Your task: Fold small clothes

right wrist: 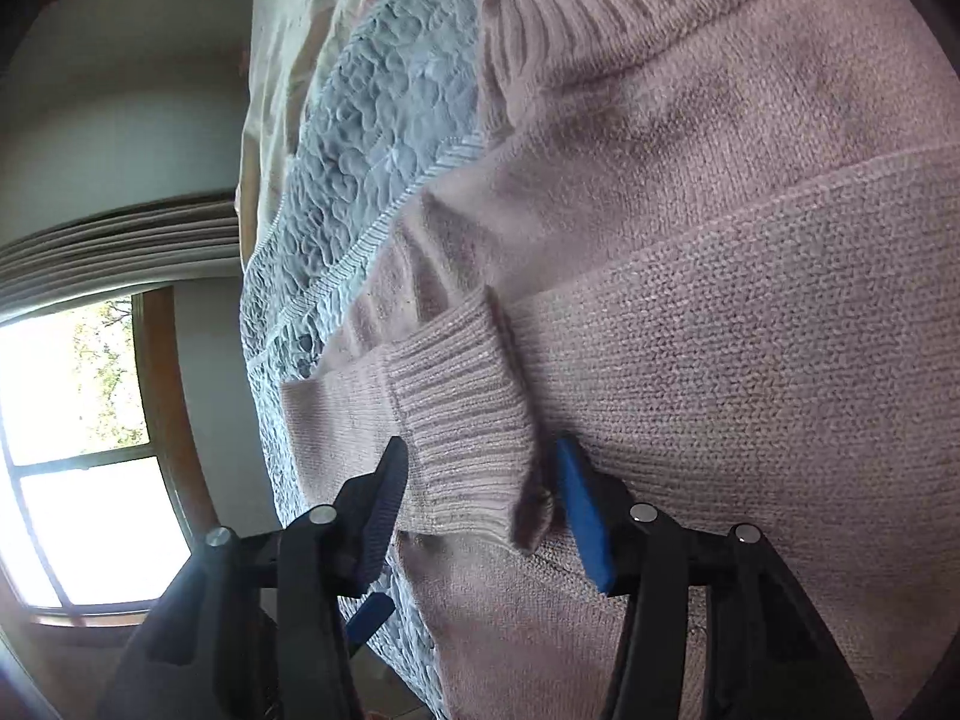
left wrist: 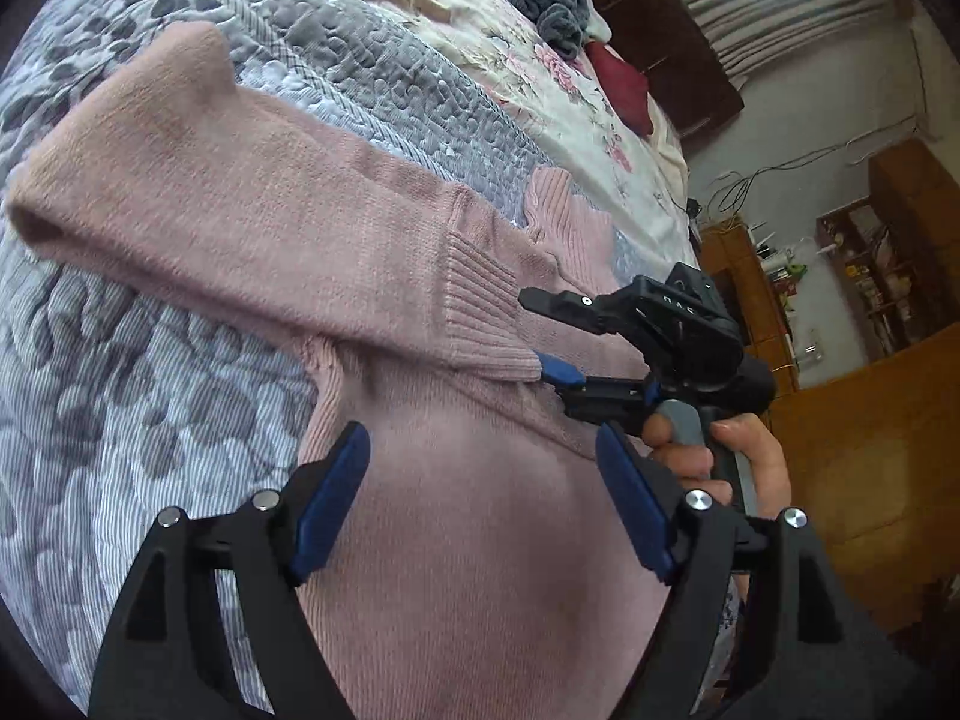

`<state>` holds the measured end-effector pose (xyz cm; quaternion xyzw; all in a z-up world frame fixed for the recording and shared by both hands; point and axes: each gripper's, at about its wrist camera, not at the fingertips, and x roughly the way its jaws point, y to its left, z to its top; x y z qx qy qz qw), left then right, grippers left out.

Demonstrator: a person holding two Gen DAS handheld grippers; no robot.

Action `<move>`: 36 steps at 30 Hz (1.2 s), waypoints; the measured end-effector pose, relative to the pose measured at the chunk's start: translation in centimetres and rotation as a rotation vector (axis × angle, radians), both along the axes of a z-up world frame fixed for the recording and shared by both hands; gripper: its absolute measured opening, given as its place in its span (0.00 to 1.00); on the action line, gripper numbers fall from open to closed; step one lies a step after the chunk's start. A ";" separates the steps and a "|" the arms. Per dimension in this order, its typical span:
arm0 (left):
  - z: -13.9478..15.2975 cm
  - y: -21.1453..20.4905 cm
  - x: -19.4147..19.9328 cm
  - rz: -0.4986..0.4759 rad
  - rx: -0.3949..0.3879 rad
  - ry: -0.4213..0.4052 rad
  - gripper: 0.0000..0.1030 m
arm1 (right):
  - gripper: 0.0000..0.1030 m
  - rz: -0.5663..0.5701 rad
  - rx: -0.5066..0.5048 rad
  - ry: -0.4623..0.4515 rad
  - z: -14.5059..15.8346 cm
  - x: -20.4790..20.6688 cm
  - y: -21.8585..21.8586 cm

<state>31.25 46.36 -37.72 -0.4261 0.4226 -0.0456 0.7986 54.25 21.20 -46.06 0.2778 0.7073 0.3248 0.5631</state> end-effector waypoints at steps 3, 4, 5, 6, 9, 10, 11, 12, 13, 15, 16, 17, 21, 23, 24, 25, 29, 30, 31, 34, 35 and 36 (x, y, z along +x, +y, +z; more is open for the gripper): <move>-0.6 -0.2 -1.7 0.012 -0.038 0.002 0.75 | 0.50 0.000 0.005 0.003 -0.1 0.0 0.8; -1.0 -0.3 -2.0 0.017 -0.049 0.004 0.75 | 0.50 0.001 0.005 0.002 0.0 0.0 1.0; -1.2 -0.3 -2.2 0.025 -0.054 0.007 0.75 | 0.47 0.000 0.001 0.001 0.0 0.0 1.1; -1.5 -0.2 -2.6 0.036 -0.059 0.012 0.75 | 0.45 -0.002 -0.002 0.002 0.0 0.0 1.2; -1.9 0.3 -3.4 0.060 -0.068 0.030 0.75 | 0.18 0.000 -0.008 -0.008 0.5 0.0 1.4; -1.9 0.6 -3.5 0.063 -0.067 0.036 0.75 | 0.09 0.001 -0.015 -0.030 1.1 0.1 1.4; -1.8 0.8 -3.5 0.068 -0.064 0.040 0.75 | 0.06 0.000 -0.015 -0.057 1.9 0.1 1.2; -1.7 1.0 -3.7 0.073 -0.059 0.041 0.75 | 0.06 0.000 -0.010 -0.078 2.8 0.2 1.0; -1.5 1.4 -3.9 0.080 -0.058 0.041 0.74 | 0.06 0.000 -0.005 -0.102 4.0 0.3 0.5; -1.1 2.1 -4.2 0.095 -0.062 0.039 0.74 | 0.05 -0.003 -0.015 -0.169 6.7 0.6 -0.8; -0.9 2.5 -4.4 0.103 -0.064 0.038 0.74 | 0.05 -0.007 -0.022 -0.198 8.0 0.8 -1.7; -0.7 2.9 -4.4 0.109 -0.069 0.035 0.73 | 0.05 -0.012 -0.029 -0.230 9.5 1.0 -2.6; 0.5 4.5 -4.4 0.150 -0.088 0.022 0.73 | 0.05 -0.035 -0.069 -0.350 14.8 1.8 -6.9; 1.1 5.2 -4.0 0.161 -0.105 0.009 0.73 | 0.05 -0.052 -0.091 -0.391 16.7 2.3 -9.2; 1.4 5.6 -3.8 0.168 -0.107 0.005 0.73 | 0.05 -0.063 -0.100 -0.401 17.4 2.7 -10.4; 1.7 5.8 -3.4 0.171 -0.109 0.001 0.73 | 0.05 -0.074 -0.111 -0.408 17.8 3.0 -11.5; 2.4 6.9 -1.7 0.177 -0.120 -0.006 0.73 | 0.05 -0.120 -0.151 -0.407 17.9 4.2 -15.8; 2.5 7.2 -1.2 0.178 -0.126 -0.006 0.73 | 0.05 -0.128 -0.160 -0.403 17.6 4.3 -16.6; 2.5 7.4 -0.7 0.177 -0.132 -0.007 0.73 | 0.05 -0.133 -0.168 -0.397 17.2 4.5 -17.6; 2.6 7.9 1.2 0.172 -0.142 -0.008 0.73 | 0.05 -0.155 -0.187 -0.373 15.7 4.7 -19.8; 2.6 7.9 1.9 0.166 -0.146 -0.009 0.73 | 0.05 -0.162 -0.193 -0.366 15.1 4.7 -20.6; 2.5 7.9 2.5 0.158 -0.148 -0.010 0.73 | 0.05 -0.166 -0.197 -0.359 14.5 4.7 -21.0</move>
